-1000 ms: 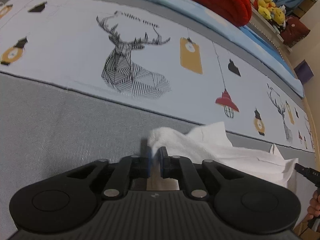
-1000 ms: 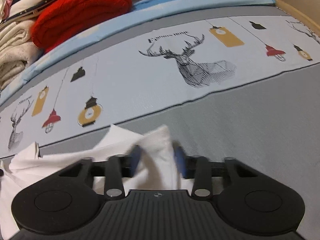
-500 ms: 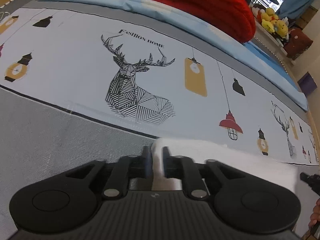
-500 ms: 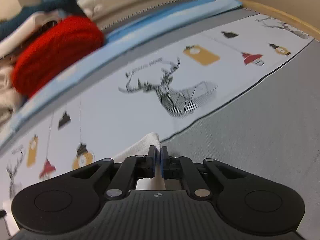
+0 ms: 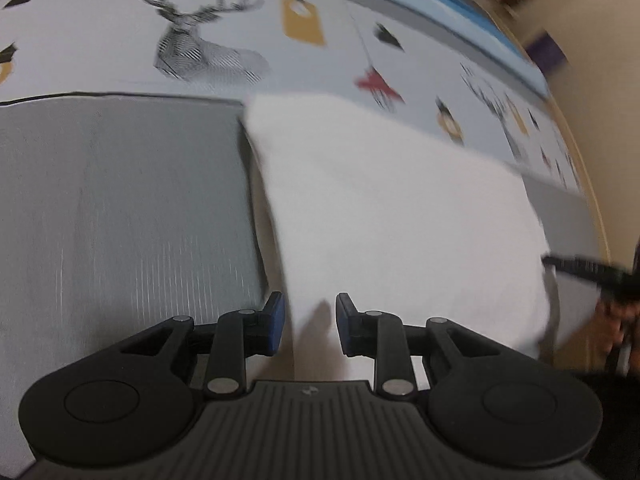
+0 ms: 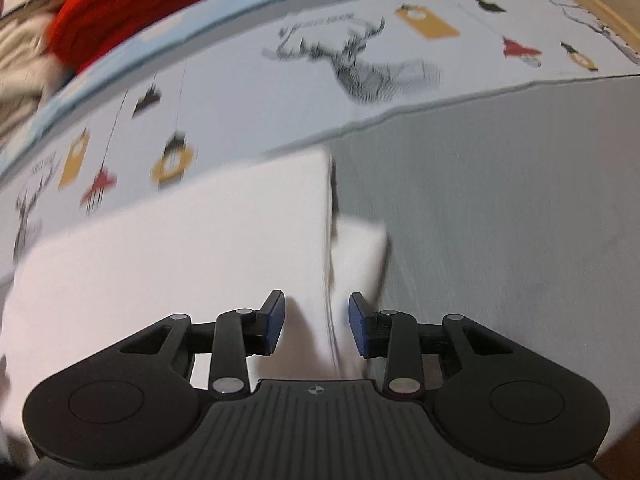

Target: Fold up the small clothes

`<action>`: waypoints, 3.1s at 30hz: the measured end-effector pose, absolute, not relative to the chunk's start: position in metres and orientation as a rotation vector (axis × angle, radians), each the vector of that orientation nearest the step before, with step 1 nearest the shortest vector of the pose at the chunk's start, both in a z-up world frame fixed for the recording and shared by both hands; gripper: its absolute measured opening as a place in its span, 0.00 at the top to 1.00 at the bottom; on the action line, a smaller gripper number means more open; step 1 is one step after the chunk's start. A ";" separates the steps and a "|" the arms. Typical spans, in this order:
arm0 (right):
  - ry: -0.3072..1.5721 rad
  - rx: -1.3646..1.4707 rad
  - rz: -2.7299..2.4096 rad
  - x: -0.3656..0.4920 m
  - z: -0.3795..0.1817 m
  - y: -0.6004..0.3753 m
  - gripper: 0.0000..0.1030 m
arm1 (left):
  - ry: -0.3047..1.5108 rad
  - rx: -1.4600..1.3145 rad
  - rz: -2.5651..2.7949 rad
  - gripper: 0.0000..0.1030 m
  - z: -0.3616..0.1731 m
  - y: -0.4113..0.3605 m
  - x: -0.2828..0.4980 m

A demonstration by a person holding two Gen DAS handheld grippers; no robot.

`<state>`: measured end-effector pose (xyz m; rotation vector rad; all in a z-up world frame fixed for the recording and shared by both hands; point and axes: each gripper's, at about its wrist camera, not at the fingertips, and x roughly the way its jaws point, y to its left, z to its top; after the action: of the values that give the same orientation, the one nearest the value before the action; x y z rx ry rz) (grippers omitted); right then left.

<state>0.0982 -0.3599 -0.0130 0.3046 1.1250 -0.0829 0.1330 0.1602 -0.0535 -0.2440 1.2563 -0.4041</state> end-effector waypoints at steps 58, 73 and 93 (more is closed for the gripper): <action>1.138 0.404 -0.157 0.134 -0.030 -0.340 0.81 | 1.131 -0.231 -0.182 0.82 -0.058 0.124 0.173; 0.999 0.283 -0.093 0.159 -0.007 -0.283 0.47 | 1.241 -0.326 -0.067 0.44 -0.068 0.193 0.195; 1.121 0.249 -0.041 0.142 -0.026 -0.293 0.83 | 1.311 -0.311 -0.182 0.58 -0.092 0.187 0.202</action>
<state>0.1421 -0.2935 -0.0256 0.2486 1.1209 -0.0414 0.2018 0.1865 -0.0922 -0.3106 1.3108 -0.1824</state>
